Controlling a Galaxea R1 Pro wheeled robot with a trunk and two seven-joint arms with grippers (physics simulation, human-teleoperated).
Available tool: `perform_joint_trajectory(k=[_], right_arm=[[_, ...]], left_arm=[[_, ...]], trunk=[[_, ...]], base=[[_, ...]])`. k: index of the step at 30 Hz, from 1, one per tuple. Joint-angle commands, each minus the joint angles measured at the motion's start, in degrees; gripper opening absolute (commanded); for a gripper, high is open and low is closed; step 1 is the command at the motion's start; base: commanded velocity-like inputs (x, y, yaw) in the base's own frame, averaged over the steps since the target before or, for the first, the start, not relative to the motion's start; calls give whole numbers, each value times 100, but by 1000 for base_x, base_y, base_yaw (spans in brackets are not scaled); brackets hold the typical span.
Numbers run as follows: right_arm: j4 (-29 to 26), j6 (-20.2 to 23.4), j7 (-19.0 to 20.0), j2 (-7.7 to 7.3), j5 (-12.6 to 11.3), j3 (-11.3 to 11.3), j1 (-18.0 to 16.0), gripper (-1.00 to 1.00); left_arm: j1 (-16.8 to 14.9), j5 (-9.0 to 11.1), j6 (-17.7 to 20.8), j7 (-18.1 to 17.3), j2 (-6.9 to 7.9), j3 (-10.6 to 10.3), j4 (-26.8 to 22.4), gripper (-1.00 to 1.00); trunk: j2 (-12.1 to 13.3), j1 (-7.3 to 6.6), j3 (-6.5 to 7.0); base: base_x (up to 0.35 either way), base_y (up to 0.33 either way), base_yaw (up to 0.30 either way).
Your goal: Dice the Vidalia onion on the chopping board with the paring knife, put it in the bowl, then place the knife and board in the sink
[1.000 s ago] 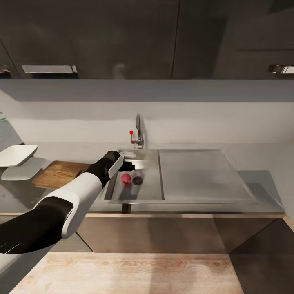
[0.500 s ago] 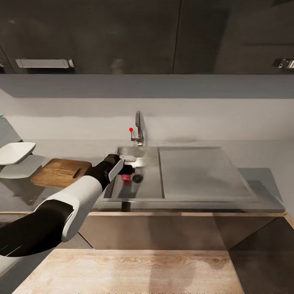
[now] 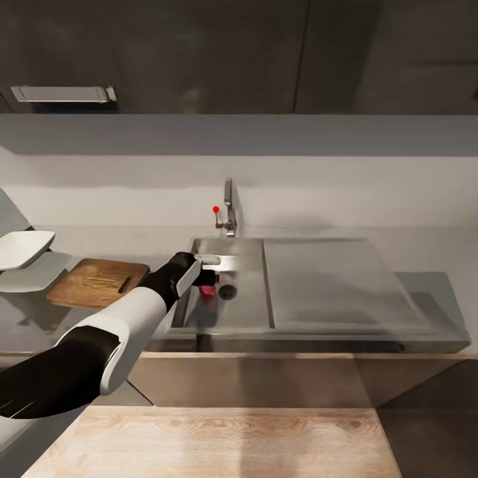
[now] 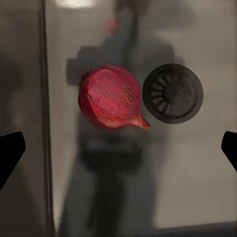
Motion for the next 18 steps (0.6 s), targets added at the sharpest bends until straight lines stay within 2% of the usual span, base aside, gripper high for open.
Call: perform_joint_trajectory(k=[1,8,18], right_arm=[[-10,-10,43,6,57,-47,1,100],[-11,-16,43,6,57,-41,1,100],[-11,-27,43,6,58,-40,1,100]], left_arm=[[1,60,20,39,3,-40,-7,100],[25,58,20,36,3,-43,-11,100],[30,57,13,35,3,-42,-7,100]], trunk=[[-11,4,-18],[-11,4,-65],[-11,4,-69]], base=[[75,16,0],[19,0,0],[93,-93,0]])
